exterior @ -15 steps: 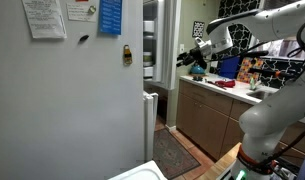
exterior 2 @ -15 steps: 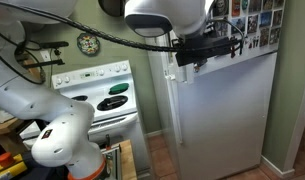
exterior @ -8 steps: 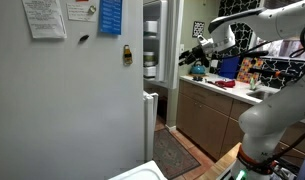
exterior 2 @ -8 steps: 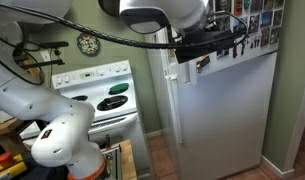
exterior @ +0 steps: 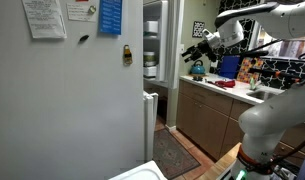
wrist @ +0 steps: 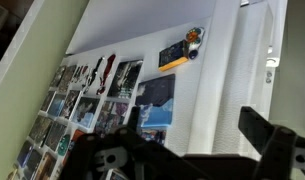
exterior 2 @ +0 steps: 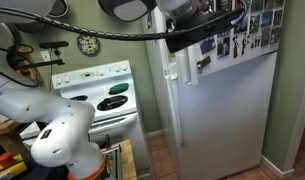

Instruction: Open the top fridge door

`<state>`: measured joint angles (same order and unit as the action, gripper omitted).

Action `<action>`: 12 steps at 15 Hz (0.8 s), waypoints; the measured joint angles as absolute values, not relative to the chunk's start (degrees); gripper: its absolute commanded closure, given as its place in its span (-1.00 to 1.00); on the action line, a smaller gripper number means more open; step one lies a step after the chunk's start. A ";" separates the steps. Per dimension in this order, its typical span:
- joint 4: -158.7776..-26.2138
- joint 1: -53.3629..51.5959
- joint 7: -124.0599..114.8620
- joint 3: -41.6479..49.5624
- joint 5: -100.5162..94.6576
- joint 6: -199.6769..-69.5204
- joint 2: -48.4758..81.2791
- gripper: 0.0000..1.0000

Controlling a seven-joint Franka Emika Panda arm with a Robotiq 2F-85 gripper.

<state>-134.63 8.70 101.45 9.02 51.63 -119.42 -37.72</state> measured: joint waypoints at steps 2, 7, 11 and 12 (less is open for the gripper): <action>-134.64 8.70 100.72 9.15 50.64 -119.42 -38.83 -1.00; -134.77 8.70 100.50 9.15 50.35 -119.41 -39.17 -1.00; -133.71 8.47 97.90 10.05 49.46 -118.92 -39.42 -1.00; -132.86 8.50 96.20 10.85 48.95 -117.43 -39.85 -1.00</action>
